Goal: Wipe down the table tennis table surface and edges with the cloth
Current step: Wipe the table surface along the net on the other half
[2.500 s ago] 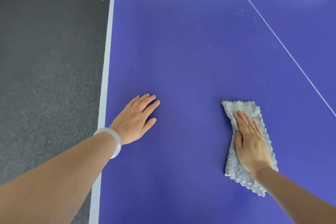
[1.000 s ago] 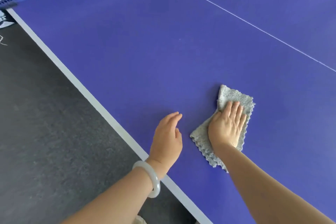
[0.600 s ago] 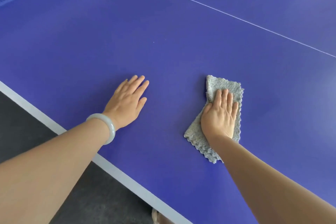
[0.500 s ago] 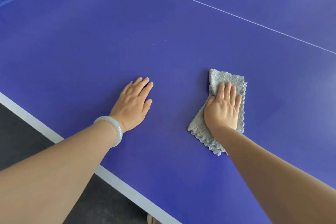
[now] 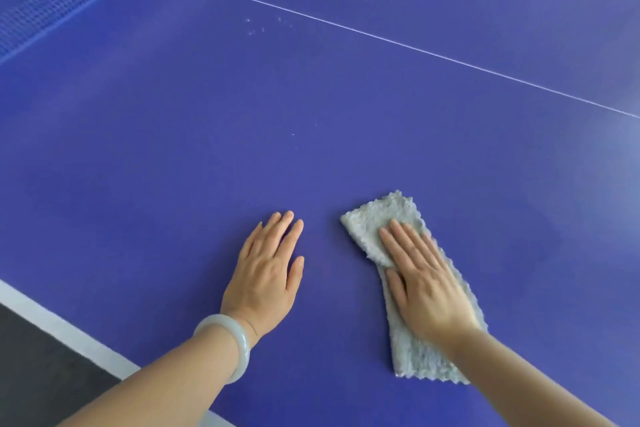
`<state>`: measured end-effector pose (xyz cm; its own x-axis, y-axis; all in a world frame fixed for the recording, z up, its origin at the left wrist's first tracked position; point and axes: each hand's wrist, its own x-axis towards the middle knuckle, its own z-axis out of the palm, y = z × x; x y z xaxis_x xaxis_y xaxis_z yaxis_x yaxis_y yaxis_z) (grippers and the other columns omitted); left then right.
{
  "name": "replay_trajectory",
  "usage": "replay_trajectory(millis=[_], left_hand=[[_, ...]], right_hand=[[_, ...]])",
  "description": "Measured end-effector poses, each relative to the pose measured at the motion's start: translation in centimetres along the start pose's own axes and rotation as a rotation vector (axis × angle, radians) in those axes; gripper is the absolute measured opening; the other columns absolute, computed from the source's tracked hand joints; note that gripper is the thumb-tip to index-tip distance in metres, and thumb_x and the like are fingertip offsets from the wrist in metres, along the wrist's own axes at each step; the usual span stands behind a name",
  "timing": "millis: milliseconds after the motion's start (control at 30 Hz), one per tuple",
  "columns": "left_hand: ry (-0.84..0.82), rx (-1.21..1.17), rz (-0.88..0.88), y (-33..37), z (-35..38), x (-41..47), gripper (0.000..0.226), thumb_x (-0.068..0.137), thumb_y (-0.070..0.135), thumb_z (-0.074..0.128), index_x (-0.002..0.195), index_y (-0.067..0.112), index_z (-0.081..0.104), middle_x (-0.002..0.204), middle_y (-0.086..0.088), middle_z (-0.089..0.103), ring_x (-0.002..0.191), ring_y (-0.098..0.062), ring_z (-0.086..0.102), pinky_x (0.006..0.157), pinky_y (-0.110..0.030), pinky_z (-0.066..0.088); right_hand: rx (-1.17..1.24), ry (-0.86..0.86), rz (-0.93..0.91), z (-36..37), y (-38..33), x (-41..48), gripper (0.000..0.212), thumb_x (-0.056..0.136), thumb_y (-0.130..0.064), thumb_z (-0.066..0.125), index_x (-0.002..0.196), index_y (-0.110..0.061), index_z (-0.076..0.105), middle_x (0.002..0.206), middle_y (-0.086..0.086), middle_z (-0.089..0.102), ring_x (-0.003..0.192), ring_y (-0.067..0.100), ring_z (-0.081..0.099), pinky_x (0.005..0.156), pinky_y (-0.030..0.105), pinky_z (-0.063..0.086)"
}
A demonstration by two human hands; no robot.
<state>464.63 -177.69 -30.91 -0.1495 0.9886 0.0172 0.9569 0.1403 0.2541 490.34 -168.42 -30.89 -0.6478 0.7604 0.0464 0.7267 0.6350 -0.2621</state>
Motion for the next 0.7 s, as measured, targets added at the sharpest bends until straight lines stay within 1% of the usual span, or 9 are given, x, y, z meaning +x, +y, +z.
replay_trajectory(millis=[33,100,167,233,333,433,500,600,700], left_hand=[[-0.004,0.009,-0.003,-0.1,0.0,0.1,0.056,0.102,0.037,0.025,0.152,0.014,0.035,0.160,-0.002,0.029,0.148,-0.020,0.024,0.120,-0.042,0.023],[-0.013,0.035,-0.008,-0.1,0.1,0.3,0.056,0.102,0.037,0.024,0.152,0.015,0.034,0.160,-0.003,0.028,0.149,-0.020,0.022,0.121,-0.041,0.021],[-0.022,0.054,-0.010,0.0,0.2,0.4,0.055,0.102,0.036,0.025,0.152,0.015,0.034,0.160,-0.003,0.028,0.149,-0.020,0.021,0.121,-0.041,0.019],[-0.027,0.057,-0.012,0.0,0.1,0.1,0.055,0.102,0.035,0.027,0.151,0.013,0.036,0.159,-0.004,0.030,0.148,-0.021,0.024,0.120,-0.041,0.020],[-0.028,0.046,0.004,-0.2,0.0,-0.1,0.054,0.100,0.032,0.029,0.148,0.010,0.042,0.158,-0.006,0.033,0.147,-0.023,0.028,0.119,-0.043,0.022],[-0.025,0.039,0.015,0.0,0.0,0.0,0.055,0.099,0.032,0.032,0.149,0.010,0.039,0.159,-0.005,0.030,0.148,-0.022,0.025,0.120,-0.042,0.019],[-0.033,0.061,0.005,0.1,0.0,0.0,0.055,0.101,0.033,0.028,0.151,0.011,0.036,0.159,-0.005,0.030,0.149,-0.022,0.024,0.119,-0.042,0.019],[-0.046,0.093,0.000,0.4,-0.1,0.1,0.055,0.102,0.034,0.025,0.150,0.011,0.038,0.158,-0.007,0.032,0.148,-0.023,0.026,0.118,-0.044,0.021],[-0.081,0.119,-0.007,0.8,-0.3,0.3,0.056,0.101,0.033,0.026,0.149,0.009,0.039,0.156,-0.010,0.034,0.146,-0.027,0.030,0.116,-0.047,0.027]], right_hand=[[0.005,0.054,0.126,-0.6,1.6,1.9,0.054,0.102,-0.031,0.033,0.153,-0.014,0.035,0.161,0.003,0.027,0.150,0.020,0.023,0.123,0.040,0.014],[0.023,0.118,0.495,-1.2,3.2,6.2,0.054,0.103,-0.026,0.028,0.156,-0.015,0.027,0.164,0.002,0.018,0.153,0.018,0.012,0.125,0.039,0.007],[0.052,0.117,0.665,-0.5,1.1,9.1,0.057,0.103,-0.025,0.024,0.158,-0.015,0.014,0.166,0.000,0.004,0.153,0.016,-0.003,0.124,0.038,-0.002],[0.062,0.121,0.517,1.1,-3.3,8.6,0.057,0.104,-0.022,0.027,0.158,-0.014,0.012,0.166,0.002,0.004,0.153,0.017,-0.003,0.124,0.039,-0.002],[0.048,0.016,0.057,3.0,-9.7,1.9,0.056,0.103,-0.022,0.034,0.157,-0.012,0.022,0.165,0.002,0.016,0.153,0.018,0.008,0.124,0.039,0.010],[0.068,-0.039,-0.123,1.7,-6.4,-0.7,0.051,0.104,-0.025,0.032,0.154,-0.013,0.032,0.162,0.000,0.025,0.151,0.016,0.019,0.122,0.038,0.016],[0.023,0.006,0.025,0.3,-1.9,0.8,0.050,0.104,-0.021,0.031,0.154,-0.015,0.032,0.162,-0.001,0.025,0.151,0.015,0.019,0.123,0.037,0.014],[0.031,0.087,0.501,-0.9,2.6,5.2,0.051,0.106,-0.020,0.025,0.157,-0.014,0.023,0.165,0.000,0.016,0.152,0.011,0.007,0.125,0.035,0.005],[0.035,0.168,0.807,0.5,0.6,9.2,0.057,0.103,-0.014,0.020,0.158,-0.009,0.009,0.166,0.004,0.003,0.153,0.017,-0.004,0.124,0.037,-0.004]])
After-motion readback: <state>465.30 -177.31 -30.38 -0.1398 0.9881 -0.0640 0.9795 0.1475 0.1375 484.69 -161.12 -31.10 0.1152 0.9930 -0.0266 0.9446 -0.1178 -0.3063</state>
